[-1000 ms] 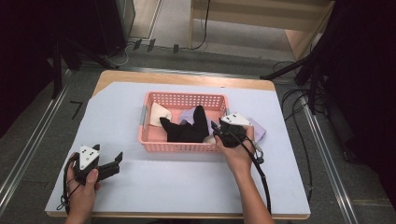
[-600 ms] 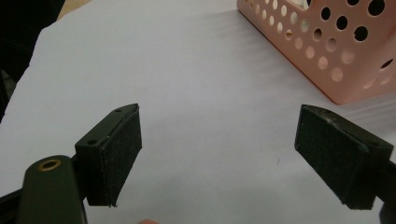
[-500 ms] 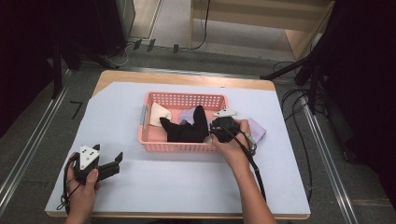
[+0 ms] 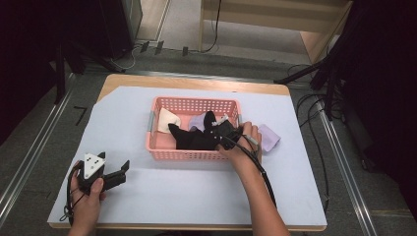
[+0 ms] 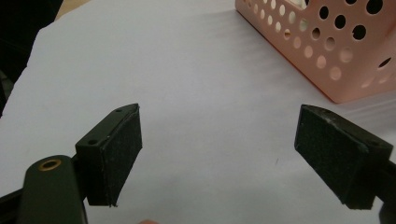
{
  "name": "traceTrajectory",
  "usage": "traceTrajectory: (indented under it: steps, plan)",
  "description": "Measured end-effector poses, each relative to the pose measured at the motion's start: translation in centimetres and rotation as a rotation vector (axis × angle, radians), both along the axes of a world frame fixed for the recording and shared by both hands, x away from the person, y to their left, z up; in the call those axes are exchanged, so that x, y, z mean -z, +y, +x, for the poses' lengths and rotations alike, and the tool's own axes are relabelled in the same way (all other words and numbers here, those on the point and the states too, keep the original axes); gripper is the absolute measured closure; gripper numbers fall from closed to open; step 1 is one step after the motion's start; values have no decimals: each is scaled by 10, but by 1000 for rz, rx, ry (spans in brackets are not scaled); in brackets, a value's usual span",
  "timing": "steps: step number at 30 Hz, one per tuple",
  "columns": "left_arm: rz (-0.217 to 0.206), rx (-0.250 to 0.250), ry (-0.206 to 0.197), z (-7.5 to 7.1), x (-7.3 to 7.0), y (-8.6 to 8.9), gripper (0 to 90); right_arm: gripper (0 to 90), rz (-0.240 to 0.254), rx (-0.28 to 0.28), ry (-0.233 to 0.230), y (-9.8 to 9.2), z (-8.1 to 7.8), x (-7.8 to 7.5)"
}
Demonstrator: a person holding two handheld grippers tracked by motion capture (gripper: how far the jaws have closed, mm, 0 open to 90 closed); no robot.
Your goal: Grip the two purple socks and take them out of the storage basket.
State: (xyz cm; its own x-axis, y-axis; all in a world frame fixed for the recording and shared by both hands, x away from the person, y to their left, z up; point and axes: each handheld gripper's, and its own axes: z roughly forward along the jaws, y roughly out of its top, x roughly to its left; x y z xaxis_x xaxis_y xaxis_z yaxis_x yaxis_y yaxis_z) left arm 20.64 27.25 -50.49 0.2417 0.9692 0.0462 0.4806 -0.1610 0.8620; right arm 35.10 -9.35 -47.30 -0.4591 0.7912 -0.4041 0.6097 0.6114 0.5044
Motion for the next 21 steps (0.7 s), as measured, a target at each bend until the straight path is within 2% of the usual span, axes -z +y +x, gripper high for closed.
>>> traceTrajectory:
  steps: [2,4,5,6,9,10,15,17,18,21]
  plan:
    - [0,2,0,0,0,0,160,692,-5,-26,-11,-4,1,1]
    - [0,3,0,0,0,0,160,826,-13,-59,-26,-11,3,1]
    - [0,3,1,0,0,0,160,853,-3,-69,-27,-14,4,1]
    - [1,4,1,0,0,0,161,865,40,-63,-18,-17,4,-1]
    - [3,2,6,0,0,0,161,900,102,-51,-25,-21,4,-3]
    - [1,1,3,0,0,0,161,900,145,-53,-32,-24,3,-4]
    - [1,0,4,0,0,0,161,900,247,-88,-69,-32,-1,-5]
    - [2,0,4,0,0,0,161,900,263,-97,-70,-33,-2,-6]
    - [3,0,3,0,0,0,161,900,256,-103,-59,-33,-2,-6]
    - [3,1,3,0,0,0,161,782,252,-118,-10,-32,0,-6]
